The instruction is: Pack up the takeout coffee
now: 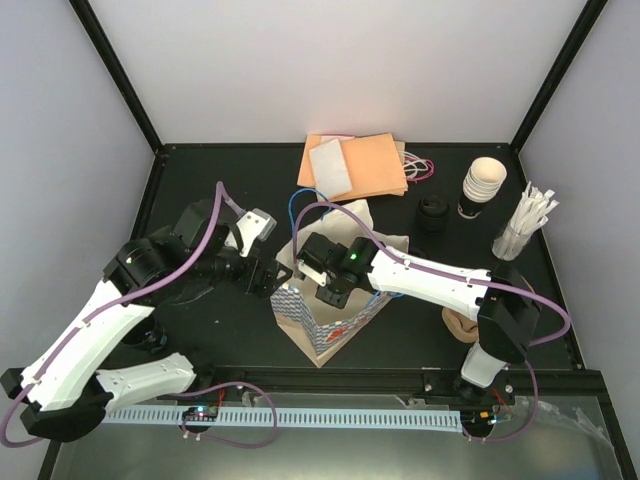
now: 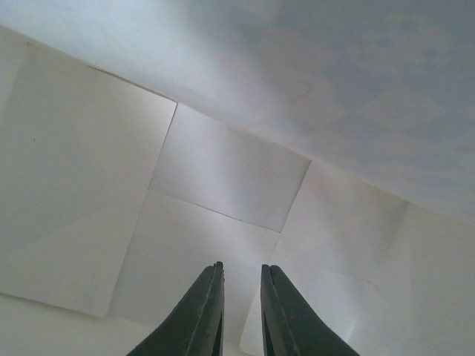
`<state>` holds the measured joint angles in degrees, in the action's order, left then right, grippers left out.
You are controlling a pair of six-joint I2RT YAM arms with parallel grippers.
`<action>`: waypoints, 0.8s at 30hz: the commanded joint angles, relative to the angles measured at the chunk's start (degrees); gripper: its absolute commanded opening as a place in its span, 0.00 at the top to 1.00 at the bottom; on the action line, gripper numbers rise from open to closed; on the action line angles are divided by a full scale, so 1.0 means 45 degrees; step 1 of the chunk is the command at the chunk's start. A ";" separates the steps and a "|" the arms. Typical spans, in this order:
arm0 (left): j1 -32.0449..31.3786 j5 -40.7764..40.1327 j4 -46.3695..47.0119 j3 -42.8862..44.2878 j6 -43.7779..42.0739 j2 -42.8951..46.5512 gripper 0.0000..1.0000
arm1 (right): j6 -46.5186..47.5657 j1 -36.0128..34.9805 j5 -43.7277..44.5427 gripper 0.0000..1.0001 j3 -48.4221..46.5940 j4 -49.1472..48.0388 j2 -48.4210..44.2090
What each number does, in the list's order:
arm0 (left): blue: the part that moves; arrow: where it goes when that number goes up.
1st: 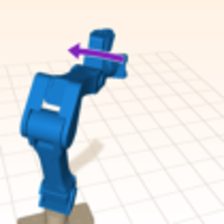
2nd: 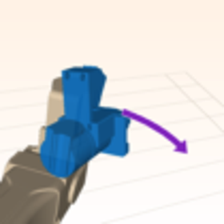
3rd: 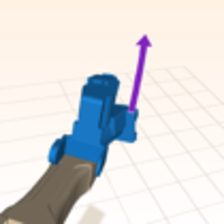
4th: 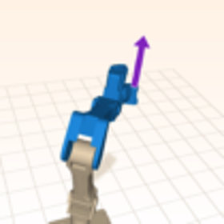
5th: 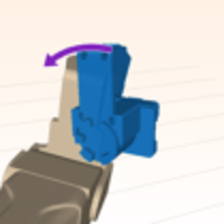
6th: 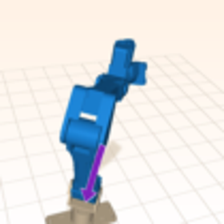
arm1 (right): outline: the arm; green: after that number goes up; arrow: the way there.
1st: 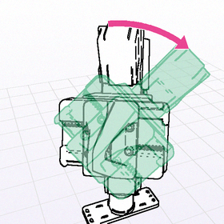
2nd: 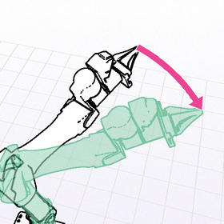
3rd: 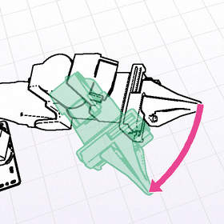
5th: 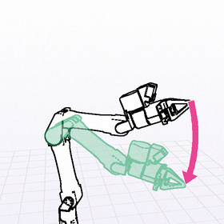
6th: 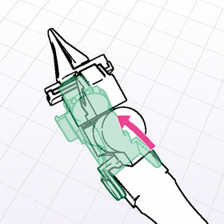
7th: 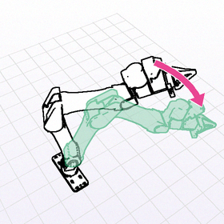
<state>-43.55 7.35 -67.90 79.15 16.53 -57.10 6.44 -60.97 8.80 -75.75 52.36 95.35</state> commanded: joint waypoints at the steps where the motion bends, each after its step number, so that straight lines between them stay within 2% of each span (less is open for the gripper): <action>1: 0.0049 0.0856 0.0085 0.0162 -0.0228 0.0211 0.01 | -0.0200 0.0071 0.0389 0.82 -0.0070 -0.0505 -0.0437; 7: 0.0048 0.1022 0.0239 0.0169 -0.0192 0.0072 0.01 | -0.0142 0.0082 0.0515 0.82 0.0122 -0.0727 -0.0537; 12: 0.0046 0.0232 -0.0415 0.0948 0.1257 -0.0592 0.01 | -0.0145 0.0068 0.0533 0.82 0.0284 -0.0871 -0.0599; 15: 0.0049 0.0304 -0.0568 0.1612 0.0815 -0.0977 0.01 | -0.0142 0.0072 0.0509 0.82 0.0362 -0.0926 -0.0580; 24: 0.0046 0.0452 -0.0208 0.1052 -0.0199 -0.0721 0.01 | -0.0140 0.0064 0.0447 0.83 0.0462 -0.1027 -0.0565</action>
<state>-43.55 9.02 -68.53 83.42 17.98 -60.36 6.07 -60.97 10.15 -74.32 49.04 94.41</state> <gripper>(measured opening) 0.989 0.175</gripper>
